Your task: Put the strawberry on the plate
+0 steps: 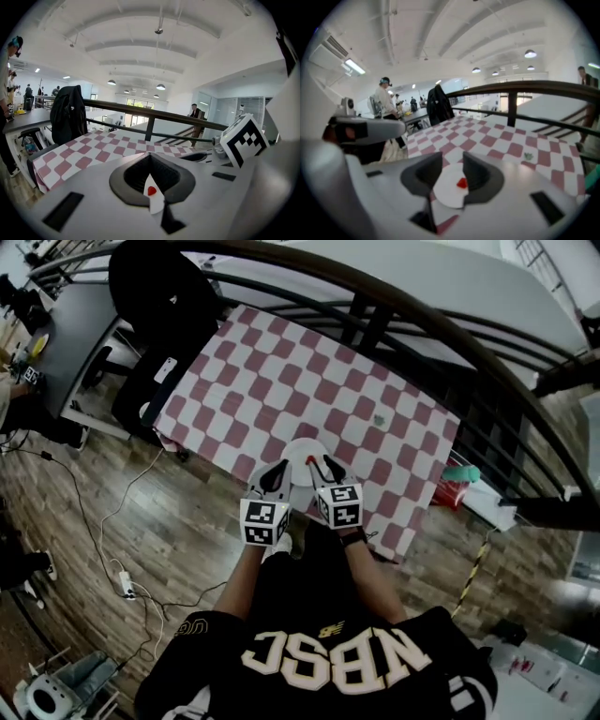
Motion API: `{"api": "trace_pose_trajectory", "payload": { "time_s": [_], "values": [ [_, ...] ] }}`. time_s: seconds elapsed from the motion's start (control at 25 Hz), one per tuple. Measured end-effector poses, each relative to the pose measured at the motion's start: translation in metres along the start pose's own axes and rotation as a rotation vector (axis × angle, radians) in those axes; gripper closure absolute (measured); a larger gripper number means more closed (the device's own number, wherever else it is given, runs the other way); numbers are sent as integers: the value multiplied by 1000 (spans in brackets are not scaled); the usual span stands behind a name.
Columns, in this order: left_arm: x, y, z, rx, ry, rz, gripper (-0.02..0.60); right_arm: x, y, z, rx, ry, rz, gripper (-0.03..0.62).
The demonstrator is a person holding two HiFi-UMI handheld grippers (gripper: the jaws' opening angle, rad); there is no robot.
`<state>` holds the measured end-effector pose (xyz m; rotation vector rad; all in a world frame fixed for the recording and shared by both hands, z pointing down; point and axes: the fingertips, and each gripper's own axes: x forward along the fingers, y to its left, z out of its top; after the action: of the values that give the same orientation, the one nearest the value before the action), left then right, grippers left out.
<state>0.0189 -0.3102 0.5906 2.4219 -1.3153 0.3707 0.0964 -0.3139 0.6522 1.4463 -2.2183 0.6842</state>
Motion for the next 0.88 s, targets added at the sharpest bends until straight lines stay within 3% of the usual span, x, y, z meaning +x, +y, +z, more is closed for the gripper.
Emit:
{"api": "trace_pose_trajectory", "payload": {
  "time_s": [0.2, 0.36, 0.52, 0.88],
  "values": [
    [-32, -17, 65, 78, -106, -16, 574, -50, 12, 55, -5, -162, -60, 456],
    [-55, -30, 104, 133, -194, -38, 574, -92, 25, 94, -22, -290, -96, 511],
    [-83, -54, 121, 163, -263, -89, 574, -135, 41, 112, -21, -390, -122, 557],
    [-114, -72, 130, 187, -337, -146, 574, -174, 71, 124, -60, -472, -162, 577]
  ]
}}
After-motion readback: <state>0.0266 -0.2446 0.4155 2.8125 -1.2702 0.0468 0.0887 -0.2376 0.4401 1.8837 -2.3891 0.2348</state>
